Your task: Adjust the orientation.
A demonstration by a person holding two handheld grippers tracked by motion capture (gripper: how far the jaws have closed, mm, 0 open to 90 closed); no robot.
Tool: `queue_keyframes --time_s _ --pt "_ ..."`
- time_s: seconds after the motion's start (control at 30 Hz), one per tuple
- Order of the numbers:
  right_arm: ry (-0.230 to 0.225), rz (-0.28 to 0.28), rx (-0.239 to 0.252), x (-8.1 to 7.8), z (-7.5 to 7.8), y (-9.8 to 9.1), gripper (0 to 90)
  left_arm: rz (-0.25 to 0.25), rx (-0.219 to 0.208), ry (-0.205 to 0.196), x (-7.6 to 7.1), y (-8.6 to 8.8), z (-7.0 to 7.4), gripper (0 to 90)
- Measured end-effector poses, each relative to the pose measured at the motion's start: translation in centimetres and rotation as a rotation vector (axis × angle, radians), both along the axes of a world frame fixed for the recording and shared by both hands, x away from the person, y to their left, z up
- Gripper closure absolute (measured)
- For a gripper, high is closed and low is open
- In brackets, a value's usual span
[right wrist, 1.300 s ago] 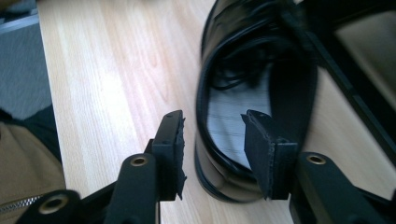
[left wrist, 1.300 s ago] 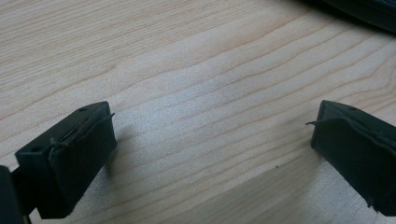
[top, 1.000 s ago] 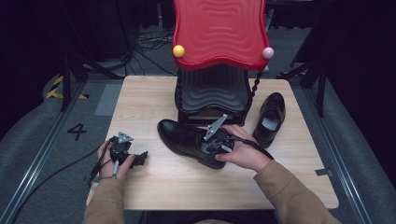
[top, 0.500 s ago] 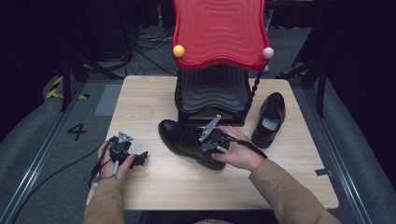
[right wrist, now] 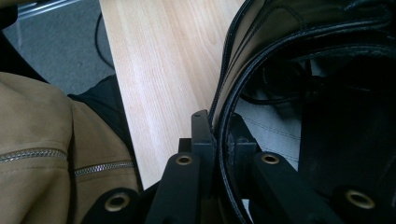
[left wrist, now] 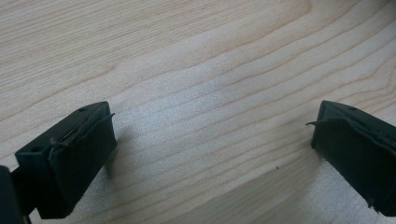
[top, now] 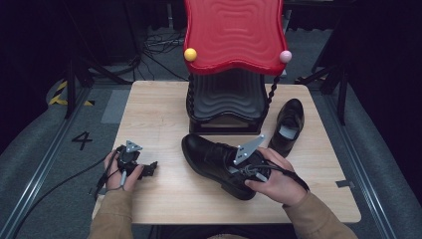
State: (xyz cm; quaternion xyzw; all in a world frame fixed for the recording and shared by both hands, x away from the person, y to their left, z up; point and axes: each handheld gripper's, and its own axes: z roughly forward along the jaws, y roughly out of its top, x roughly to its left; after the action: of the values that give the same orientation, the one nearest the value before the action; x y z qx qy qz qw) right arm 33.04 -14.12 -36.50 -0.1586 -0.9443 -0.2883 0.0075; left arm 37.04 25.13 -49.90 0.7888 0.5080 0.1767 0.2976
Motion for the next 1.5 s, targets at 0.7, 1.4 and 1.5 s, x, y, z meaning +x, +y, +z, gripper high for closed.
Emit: queue_keyframes --time_s 0.7,1.4,1.5 --pt "0.024 -0.29 -0.118 -1.8 -3.5 -1.0 83.3 -0.003 0.004 -0.001 0.1 0.0 0.0 0.2" --pt "0.211 -0.287 -0.027 -1.8 -3.3 -2.5 68.2 -0.003 0.0 0.001 0.3 0.0 0.0 0.1" --pt "0.209 -0.289 0.004 -1.7 -2.6 -3.1 67.0 -0.005 0.001 0.001 0.3 0.0 0.0 0.1"
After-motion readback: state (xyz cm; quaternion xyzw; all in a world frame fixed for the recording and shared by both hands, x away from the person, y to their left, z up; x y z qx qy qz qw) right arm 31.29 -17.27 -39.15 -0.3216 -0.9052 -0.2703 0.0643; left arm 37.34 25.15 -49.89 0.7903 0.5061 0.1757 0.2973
